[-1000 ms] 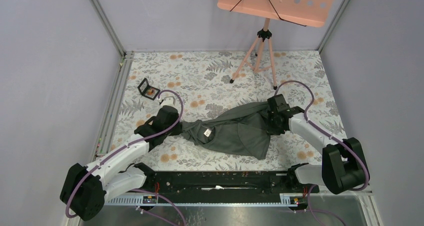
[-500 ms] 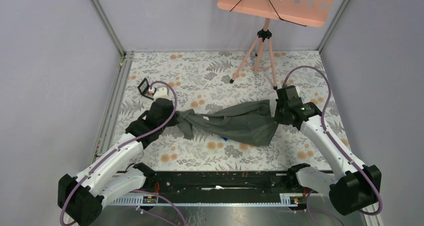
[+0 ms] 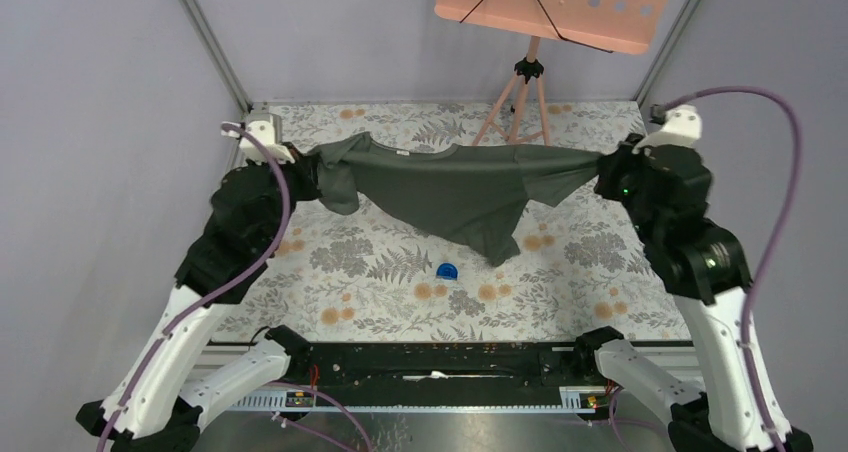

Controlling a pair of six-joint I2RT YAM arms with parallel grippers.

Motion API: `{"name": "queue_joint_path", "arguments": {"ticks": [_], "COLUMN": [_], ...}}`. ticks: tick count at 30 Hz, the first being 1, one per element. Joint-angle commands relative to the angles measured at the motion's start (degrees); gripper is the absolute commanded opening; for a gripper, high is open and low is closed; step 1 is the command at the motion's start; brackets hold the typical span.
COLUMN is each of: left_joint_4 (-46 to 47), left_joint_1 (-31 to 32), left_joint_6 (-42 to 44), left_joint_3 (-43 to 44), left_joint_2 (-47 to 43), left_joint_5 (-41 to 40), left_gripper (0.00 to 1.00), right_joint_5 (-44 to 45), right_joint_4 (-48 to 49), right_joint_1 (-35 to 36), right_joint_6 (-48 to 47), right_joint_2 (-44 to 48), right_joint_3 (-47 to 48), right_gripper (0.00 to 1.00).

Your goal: Pin the brooch onto the clothing

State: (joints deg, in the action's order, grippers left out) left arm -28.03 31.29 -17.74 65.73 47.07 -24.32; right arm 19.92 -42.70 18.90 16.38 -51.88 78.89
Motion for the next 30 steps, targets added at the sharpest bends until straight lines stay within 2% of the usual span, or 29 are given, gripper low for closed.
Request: {"name": "queue_joint_path", "arguments": {"ticks": [1,7,14,16,18,22,28,30], "left_joint_4": [5.02,2.63,0.21,-0.11,-1.17,-1.63,-2.30,-1.79], "left_joint_1": [-0.35,-0.35,-0.35,-0.35,-0.36,-0.40,-0.47,-2.43], "left_joint_6": [11.43,15.08,11.56,10.57,9.59,6.02,-0.29,-2.15], "left_joint_3": [8.77,18.76,30.13,32.28,34.26,33.66,20.75,15.61], "left_joint_2": [-3.49,-5.04,-4.23,-4.23,-4.03,-3.16,1.49,5.49], "left_joint_5": [8.63,16.43,30.68,32.41,32.78,31.09,16.72,15.70], "left_gripper": [0.00,0.00,0.00,0.00,0.00,0.00,0.00,0.00], "right_joint_5": [-1.29,-10.08,-19.64,-23.77,-24.11,-19.40,8.03,14.45], "right_joint_4": [6.13,12.84,18.89,20.39,21.11,20.60,18.53,21.96], "right_joint_1": [-0.26,-0.26,-0.26,-0.26,-0.26,-0.26,-0.26,-0.26], "right_joint_6": [-4.20,-7.11,-4.85,-3.77,-2.75,-2.81,-7.08,-8.87], "right_joint_2": [3.62,7.87,10.94,12.04,12.91,12.92,5.74,2.21], "right_joint_3": [6.89,11.49,14.34,14.53,14.77,13.89,4.92,-0.96], "right_gripper": [0.00,0.00,0.00,0.00,0.00,0.00,0.00,0.00]}}
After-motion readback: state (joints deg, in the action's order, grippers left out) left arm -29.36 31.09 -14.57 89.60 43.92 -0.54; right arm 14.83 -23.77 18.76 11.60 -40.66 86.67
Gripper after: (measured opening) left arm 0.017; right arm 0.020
